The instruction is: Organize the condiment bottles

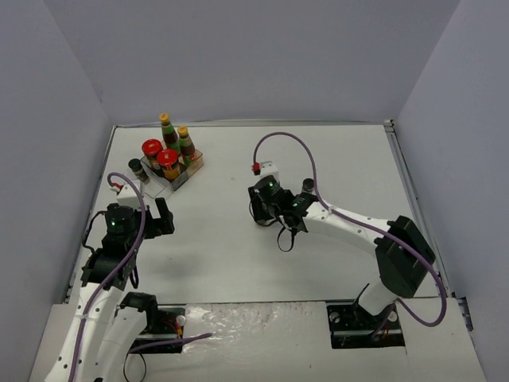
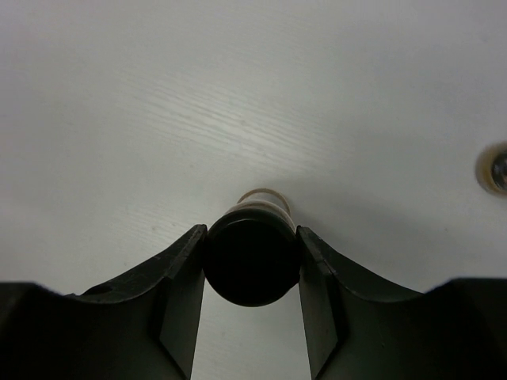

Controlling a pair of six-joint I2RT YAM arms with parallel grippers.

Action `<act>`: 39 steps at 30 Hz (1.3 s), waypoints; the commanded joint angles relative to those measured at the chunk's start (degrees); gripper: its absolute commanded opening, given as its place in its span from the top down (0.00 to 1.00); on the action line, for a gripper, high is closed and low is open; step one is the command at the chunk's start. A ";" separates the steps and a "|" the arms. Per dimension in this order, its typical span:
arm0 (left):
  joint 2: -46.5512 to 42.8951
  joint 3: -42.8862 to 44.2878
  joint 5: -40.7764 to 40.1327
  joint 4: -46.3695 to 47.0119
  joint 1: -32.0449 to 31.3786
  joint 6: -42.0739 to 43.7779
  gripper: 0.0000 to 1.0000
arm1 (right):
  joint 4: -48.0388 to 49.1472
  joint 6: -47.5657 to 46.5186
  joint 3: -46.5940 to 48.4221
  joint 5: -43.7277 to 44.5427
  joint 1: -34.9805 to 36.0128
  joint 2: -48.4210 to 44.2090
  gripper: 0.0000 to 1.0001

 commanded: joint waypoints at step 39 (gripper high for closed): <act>39.67 22.96 -10.95 20.53 -29.97 -2.79 0.03 | -10.41 -4.77 -8.28 14.75 -0.71 -37.15 0.00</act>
